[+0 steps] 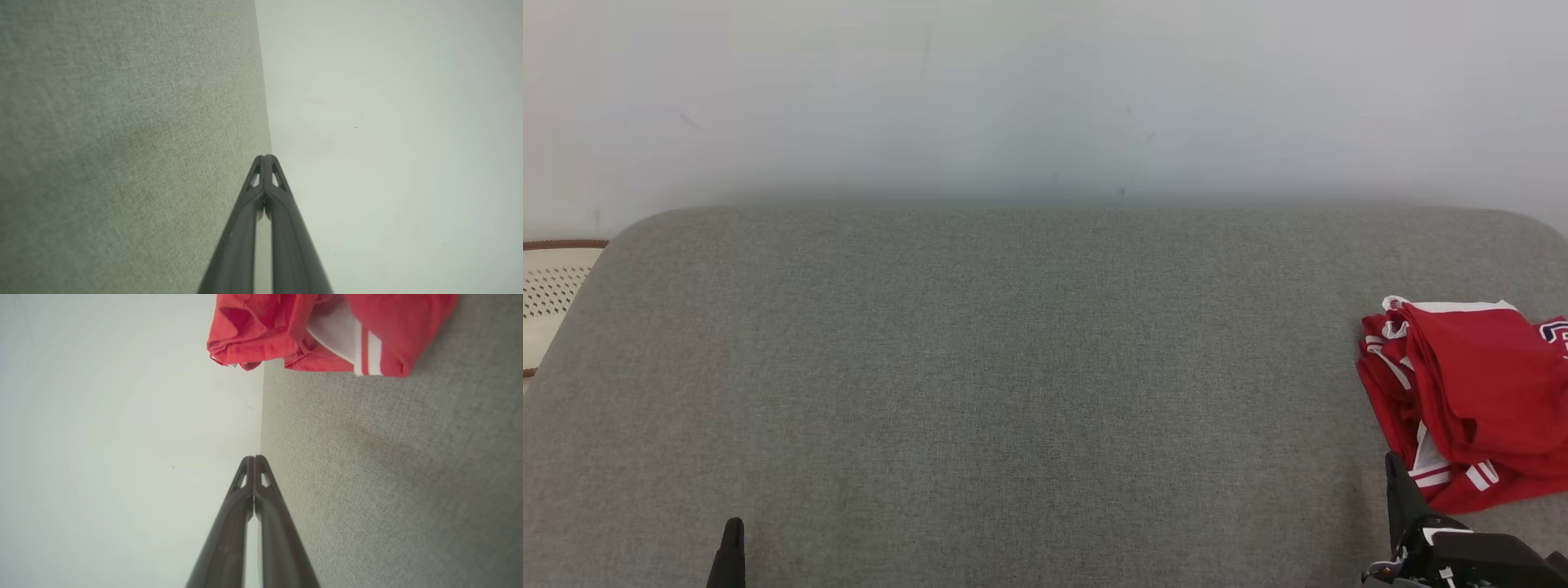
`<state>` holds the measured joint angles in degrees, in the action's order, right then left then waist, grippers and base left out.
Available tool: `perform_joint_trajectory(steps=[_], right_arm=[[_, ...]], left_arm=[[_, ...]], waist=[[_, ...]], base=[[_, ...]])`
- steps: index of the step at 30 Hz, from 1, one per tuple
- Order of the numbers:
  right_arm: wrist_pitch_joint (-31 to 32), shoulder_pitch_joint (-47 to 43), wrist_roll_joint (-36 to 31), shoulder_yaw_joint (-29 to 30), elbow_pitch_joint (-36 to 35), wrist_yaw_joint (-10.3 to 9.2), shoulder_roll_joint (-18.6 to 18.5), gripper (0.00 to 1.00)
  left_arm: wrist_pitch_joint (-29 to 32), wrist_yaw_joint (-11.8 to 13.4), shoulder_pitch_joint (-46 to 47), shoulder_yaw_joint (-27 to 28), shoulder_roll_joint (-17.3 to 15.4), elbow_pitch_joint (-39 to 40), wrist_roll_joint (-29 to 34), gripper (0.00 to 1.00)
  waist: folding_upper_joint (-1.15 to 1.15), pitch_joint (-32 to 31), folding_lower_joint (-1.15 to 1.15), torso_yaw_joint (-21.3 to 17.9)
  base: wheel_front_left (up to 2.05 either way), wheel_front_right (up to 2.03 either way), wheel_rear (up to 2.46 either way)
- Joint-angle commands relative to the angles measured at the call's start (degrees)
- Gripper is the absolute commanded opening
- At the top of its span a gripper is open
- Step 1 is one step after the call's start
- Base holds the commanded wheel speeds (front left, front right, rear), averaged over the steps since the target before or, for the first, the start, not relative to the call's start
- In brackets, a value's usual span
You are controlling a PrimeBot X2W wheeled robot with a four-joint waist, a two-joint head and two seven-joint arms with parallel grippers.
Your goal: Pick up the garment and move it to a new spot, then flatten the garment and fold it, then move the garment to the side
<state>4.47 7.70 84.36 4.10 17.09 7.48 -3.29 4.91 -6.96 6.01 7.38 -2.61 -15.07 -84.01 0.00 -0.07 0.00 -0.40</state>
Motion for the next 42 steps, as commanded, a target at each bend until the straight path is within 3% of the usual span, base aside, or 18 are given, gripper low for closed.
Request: perform_joint_trajectory(steps=[1,18,42], right_arm=[[0.28,0.64,1.18,0.26,-0.55,0.02,0.15,0.00],[2.11,0.77,8.11,1.48,-1.27,0.02,0.53,0.00],[1.99,0.72,8.06,1.43,-1.22,0.02,0.50,0.00]], left_arm=[[0.30,-0.31,0.70,0.36,-0.41,0.29,-1.58,0.00],[2.07,-0.63,0.88,0.62,-0.42,0.70,-8.58,0.00],[2.09,-0.62,0.77,0.58,-0.40,0.70,-8.42,0.00]], waist=[[0.00,0.02,0.00,0.04],[0.00,0.27,0.00,0.40],[0.00,0.27,0.00,0.41]], base=[[0.00,0.00,0.00],[0.00,0.00,0.00],[0.00,0.00,0.00]])
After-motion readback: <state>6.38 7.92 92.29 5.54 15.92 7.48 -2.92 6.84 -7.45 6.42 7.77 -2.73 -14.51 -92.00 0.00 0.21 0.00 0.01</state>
